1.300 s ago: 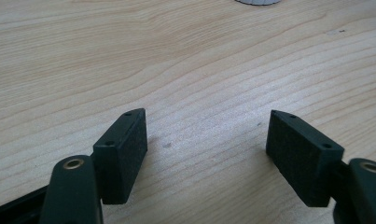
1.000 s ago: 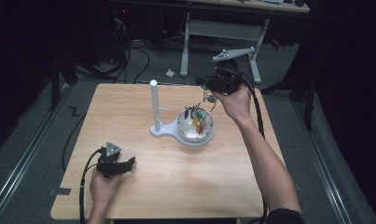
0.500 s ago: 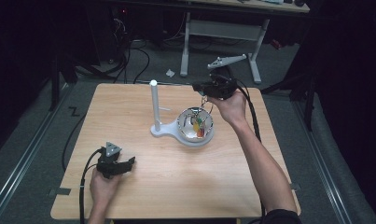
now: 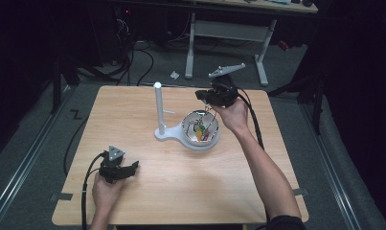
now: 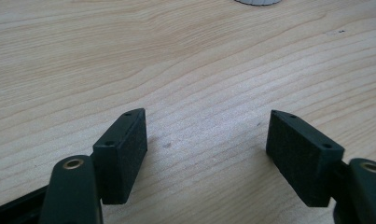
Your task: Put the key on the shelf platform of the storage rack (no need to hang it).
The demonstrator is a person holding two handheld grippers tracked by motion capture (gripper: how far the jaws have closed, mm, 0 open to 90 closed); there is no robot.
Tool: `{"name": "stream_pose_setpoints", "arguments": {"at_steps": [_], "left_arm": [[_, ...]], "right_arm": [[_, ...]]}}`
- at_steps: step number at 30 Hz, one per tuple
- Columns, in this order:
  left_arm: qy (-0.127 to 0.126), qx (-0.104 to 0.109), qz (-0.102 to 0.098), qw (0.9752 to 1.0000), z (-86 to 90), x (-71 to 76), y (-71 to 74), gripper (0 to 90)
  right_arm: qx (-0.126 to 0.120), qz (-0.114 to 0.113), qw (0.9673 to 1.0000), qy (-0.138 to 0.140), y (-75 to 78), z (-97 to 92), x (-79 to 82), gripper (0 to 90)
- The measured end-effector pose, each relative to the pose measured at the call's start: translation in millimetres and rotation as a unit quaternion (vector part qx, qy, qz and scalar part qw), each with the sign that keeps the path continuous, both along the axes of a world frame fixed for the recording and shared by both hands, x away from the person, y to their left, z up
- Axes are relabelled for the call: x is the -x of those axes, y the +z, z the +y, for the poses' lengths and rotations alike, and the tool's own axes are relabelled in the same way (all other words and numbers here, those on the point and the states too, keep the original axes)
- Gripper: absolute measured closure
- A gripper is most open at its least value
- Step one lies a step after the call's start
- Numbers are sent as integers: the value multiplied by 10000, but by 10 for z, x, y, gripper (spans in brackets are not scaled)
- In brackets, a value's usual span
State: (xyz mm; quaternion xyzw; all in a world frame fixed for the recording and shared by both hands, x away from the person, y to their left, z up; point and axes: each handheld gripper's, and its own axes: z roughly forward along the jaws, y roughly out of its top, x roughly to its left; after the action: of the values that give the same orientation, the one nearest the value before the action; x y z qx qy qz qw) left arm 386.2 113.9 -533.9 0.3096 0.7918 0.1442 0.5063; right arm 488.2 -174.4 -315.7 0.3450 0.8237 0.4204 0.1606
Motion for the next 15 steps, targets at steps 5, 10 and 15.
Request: {"name": "stream_pose_setpoints", "arguments": {"at_steps": [5, 10, 15], "left_arm": [[-36, -45, -23, 10000, 7, 0, -4, 295], [-33, -48, -23, 10000, 7, 0, -4, 295], [-6, -34, -15, 10000, 5, -1, -2, 295]], "right_arm": [[-12, 36, 10000, -41, -73, -16, -18, 882], [-4, 95, 9999, -76, -141, -27, -37, 882], [-11, 172, 9998, -92, -217, -23, -46, 882]]}}
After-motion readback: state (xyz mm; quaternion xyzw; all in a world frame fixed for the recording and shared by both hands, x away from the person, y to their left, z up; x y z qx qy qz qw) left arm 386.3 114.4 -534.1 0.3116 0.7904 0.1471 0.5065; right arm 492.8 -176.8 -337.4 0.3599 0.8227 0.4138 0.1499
